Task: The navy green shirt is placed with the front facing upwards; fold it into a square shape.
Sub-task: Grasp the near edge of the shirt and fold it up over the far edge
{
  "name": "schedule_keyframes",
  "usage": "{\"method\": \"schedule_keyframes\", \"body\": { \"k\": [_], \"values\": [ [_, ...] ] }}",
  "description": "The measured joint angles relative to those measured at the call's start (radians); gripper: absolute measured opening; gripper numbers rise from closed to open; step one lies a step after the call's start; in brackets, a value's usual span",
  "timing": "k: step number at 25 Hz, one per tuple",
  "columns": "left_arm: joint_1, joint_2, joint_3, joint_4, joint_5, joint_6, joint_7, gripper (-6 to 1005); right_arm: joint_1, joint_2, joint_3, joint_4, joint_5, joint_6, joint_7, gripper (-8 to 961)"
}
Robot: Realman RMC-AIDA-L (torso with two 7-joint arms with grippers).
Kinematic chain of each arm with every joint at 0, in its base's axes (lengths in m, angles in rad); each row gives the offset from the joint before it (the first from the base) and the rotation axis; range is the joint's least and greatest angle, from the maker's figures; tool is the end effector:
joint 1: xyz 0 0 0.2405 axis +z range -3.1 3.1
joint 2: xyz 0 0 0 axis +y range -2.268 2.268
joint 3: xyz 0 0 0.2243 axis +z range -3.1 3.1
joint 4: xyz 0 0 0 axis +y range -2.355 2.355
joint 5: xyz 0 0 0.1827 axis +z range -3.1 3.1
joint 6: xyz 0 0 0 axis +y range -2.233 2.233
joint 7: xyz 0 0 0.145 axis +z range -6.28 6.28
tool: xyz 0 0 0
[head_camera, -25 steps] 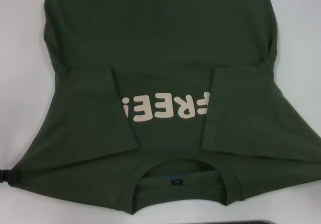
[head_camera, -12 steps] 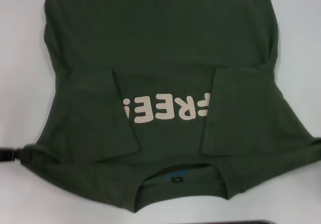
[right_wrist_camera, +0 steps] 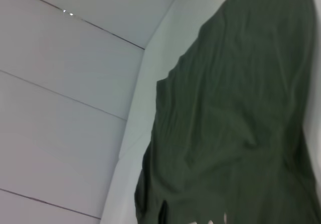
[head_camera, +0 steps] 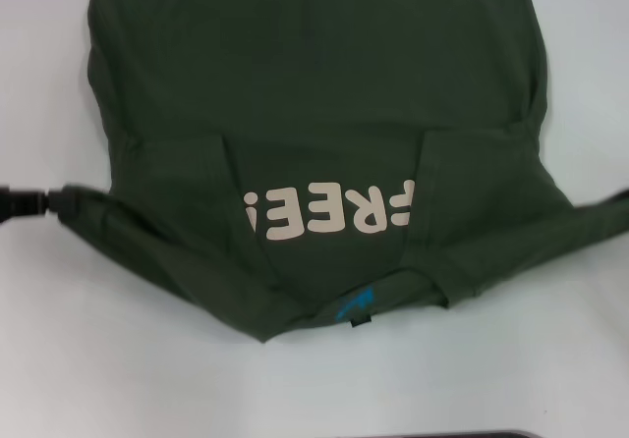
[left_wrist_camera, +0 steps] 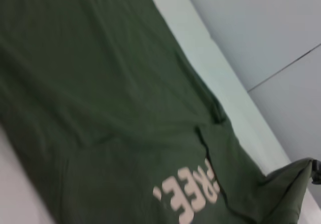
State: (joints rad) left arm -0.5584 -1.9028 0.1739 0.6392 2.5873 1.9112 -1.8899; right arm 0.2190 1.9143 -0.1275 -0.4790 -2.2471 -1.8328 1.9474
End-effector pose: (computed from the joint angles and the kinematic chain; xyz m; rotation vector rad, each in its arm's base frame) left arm -0.2785 0.2548 0.0856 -2.5795 -1.5849 -0.5501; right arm 0.3303 0.1831 0.0847 -1.9851 1.8676 1.0534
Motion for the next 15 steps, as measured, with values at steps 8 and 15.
{"method": "schedule_keyframes", "body": {
  "k": [8, 15],
  "values": [
    [-0.070, 0.019, 0.004, -0.024, -0.088, -0.041, -0.035, -1, 0.122, -0.017, 0.010, -0.040, 0.004, 0.017, 0.075, 47],
    [-0.162, 0.034, 0.009, -0.074, -0.127, -0.135, -0.038, -1, 0.224, -0.035, 0.007, -0.052, 0.016, 0.077, 0.130, 49]
  ]
}}
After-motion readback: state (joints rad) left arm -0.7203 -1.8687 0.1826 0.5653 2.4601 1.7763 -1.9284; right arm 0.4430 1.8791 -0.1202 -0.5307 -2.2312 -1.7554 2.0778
